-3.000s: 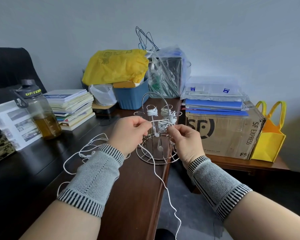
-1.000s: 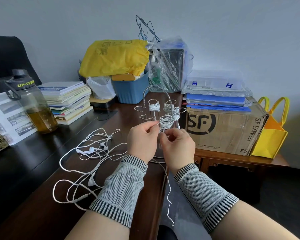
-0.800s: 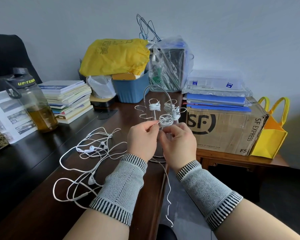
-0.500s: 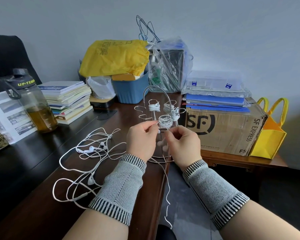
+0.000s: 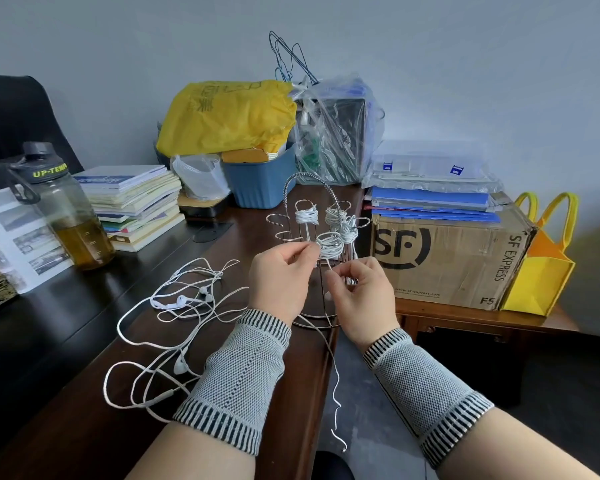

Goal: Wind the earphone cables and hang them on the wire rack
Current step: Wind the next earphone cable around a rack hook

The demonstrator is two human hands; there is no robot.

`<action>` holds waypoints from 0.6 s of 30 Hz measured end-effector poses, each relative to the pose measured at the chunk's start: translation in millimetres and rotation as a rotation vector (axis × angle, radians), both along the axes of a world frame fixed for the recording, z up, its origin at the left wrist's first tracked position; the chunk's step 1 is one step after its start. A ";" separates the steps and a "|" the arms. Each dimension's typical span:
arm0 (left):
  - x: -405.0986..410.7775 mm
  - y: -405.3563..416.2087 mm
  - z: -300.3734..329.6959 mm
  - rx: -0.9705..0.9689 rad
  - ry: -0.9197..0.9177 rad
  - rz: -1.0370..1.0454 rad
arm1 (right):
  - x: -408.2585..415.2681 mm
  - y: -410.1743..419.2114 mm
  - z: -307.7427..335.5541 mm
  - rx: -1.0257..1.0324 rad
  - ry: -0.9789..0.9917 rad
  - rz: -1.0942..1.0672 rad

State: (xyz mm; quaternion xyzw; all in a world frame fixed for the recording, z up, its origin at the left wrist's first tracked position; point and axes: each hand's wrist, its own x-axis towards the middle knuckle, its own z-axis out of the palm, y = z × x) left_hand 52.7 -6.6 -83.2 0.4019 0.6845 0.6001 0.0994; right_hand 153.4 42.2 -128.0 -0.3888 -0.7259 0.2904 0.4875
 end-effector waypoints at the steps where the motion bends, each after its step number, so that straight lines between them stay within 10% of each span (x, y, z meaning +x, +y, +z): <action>1: 0.9 -0.2 0.9 0.006 -0.012 0.005 | -0.2 0.7 -0.7 0.006 -0.014 -0.003; 18: 7.1 -2.0 7.7 -0.011 -0.078 0.057 | 5.2 4.2 -4.2 0.068 0.005 -0.050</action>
